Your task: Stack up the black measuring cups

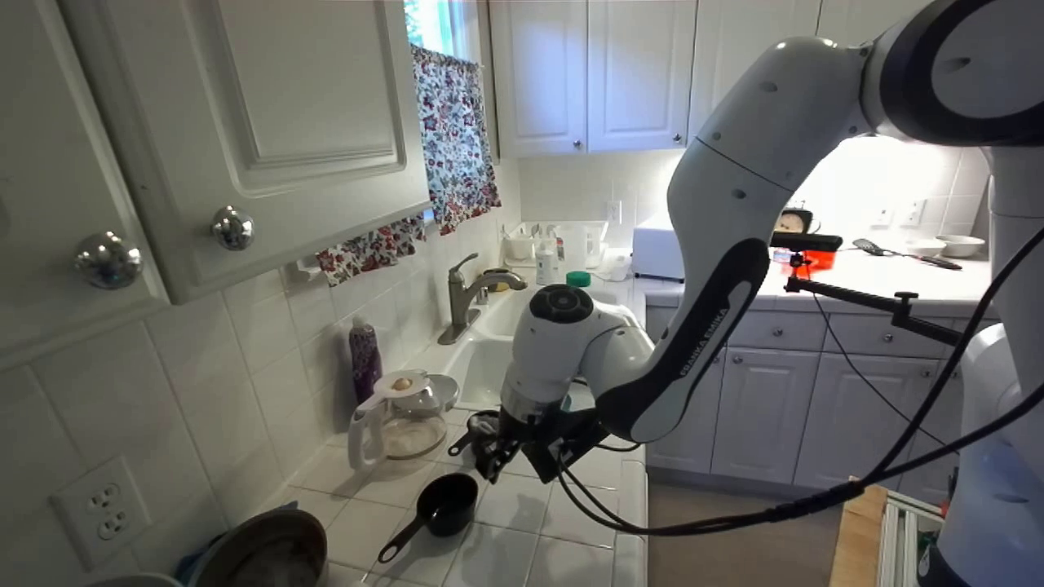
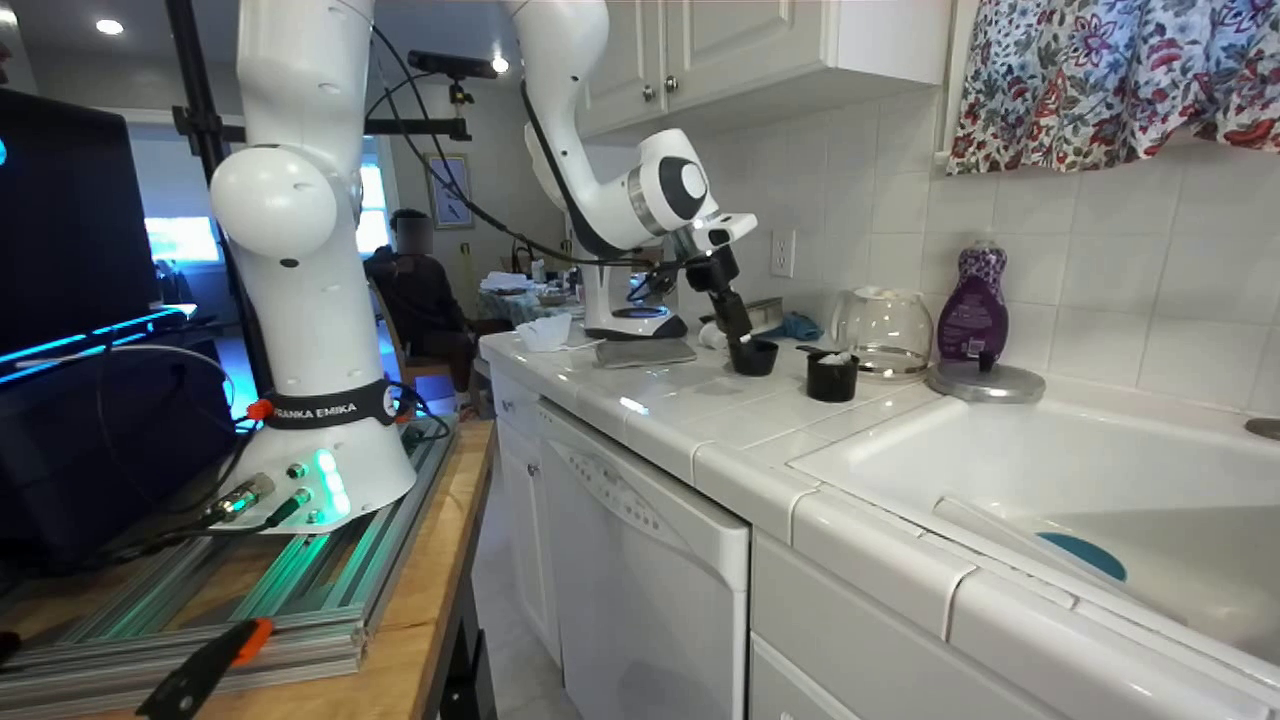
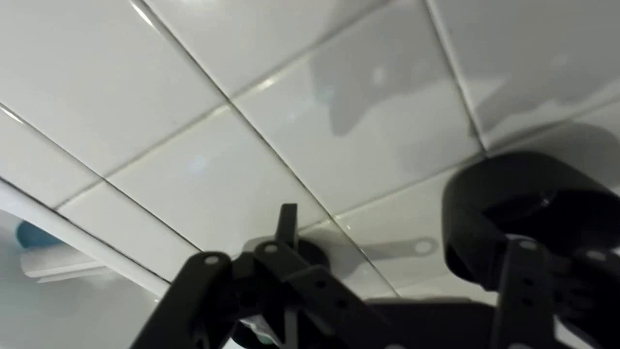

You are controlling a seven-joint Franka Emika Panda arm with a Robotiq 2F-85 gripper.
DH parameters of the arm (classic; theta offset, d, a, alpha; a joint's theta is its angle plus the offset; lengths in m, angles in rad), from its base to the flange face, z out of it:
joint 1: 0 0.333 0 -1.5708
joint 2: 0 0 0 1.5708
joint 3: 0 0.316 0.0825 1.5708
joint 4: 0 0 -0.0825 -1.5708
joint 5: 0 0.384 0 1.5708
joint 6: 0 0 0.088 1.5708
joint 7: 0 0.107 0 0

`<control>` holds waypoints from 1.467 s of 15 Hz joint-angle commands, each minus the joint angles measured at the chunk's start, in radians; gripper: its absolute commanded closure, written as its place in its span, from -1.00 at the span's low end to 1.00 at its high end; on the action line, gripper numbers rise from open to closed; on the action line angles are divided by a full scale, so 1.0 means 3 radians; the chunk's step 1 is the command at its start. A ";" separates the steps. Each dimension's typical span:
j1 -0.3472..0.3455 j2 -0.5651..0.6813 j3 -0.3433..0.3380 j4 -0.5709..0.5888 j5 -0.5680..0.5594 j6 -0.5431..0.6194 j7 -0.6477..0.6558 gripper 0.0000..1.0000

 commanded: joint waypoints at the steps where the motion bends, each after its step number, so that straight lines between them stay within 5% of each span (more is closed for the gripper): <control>1: -0.0121 -0.0251 0.0206 -0.0074 0.0502 -0.0749 -0.0552 -1.00; 6: -0.0087 -0.0197 0.0199 -0.0009 0.0520 -0.0763 -0.0556 -1.00; 19: -0.0683 0.0192 0.0349 0.0521 0.0653 -0.0587 -0.3694 -1.00; 22: -0.0710 0.0322 0.0311 0.0691 0.0948 -0.0486 -0.4360 -1.00</control>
